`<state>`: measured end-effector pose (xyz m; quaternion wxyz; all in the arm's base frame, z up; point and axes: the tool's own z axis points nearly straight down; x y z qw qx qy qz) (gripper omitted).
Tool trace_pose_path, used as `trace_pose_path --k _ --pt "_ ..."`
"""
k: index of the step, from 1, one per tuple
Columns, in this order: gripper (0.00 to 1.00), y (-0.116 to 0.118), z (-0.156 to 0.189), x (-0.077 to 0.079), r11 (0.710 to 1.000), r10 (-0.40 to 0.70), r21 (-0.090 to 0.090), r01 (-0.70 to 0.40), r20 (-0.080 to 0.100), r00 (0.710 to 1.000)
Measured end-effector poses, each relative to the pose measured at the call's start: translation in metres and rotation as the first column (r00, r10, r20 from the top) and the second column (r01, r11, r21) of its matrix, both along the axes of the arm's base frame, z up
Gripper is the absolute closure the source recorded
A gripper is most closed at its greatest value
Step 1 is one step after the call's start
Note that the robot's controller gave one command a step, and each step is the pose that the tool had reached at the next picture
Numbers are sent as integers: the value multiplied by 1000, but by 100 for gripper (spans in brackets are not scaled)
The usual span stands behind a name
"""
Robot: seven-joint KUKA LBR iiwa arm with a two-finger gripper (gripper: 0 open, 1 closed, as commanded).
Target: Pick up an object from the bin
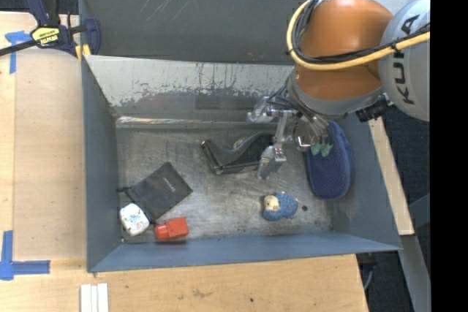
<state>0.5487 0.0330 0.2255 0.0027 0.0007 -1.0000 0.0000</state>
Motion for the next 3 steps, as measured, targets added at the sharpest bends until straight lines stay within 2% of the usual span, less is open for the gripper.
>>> trace_pose_path --k 1,2,3 --pt "0 -15 -149 44 993 116 0 -116 9 993" --pt "100 -12 -145 45 993 117 4 -117 13 993" --pt "100 -2 -13 43 929 369 -1 -369 9 929"
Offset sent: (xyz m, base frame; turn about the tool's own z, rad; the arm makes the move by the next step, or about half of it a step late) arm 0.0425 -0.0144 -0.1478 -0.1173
